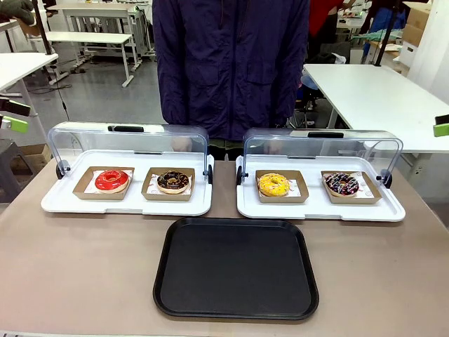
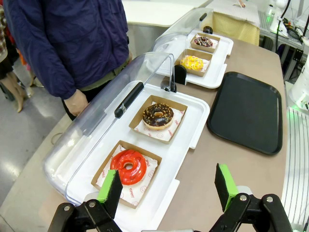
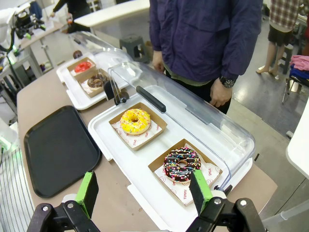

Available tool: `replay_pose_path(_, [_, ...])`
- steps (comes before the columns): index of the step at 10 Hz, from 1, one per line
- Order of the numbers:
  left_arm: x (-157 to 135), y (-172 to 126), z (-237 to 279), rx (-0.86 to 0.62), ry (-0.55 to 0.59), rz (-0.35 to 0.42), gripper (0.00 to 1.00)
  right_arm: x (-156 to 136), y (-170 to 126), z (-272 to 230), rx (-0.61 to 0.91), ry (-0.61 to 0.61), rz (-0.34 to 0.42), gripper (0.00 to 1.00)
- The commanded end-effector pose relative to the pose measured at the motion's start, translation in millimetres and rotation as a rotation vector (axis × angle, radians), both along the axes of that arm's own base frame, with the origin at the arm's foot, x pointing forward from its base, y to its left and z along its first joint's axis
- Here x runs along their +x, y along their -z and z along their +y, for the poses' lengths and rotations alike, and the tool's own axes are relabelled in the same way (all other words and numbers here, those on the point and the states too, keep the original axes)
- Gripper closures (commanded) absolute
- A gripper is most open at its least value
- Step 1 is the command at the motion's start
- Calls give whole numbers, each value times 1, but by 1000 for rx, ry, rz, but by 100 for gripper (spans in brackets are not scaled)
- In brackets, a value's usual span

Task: Move the second donut from the left to the tray.
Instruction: Pick up the Paper togo box containing the Donut indicated by the person and place it on the Handle tray.

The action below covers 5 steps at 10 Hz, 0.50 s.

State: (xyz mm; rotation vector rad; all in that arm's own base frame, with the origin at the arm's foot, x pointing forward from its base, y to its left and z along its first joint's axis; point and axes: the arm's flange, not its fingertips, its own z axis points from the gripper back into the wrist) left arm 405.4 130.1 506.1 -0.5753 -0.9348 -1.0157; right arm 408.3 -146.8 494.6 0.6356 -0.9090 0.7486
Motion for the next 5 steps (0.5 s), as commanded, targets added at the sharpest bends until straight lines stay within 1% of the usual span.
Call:
replay_pose_path(1, [0,-2,-1,-7,6,-6,0,0,-1,1,4,-3,-5,0])
replay_pose_path(5, [0,-2,-1,-7,6,-6,0,0,-1,1,4,-3,-5,0])
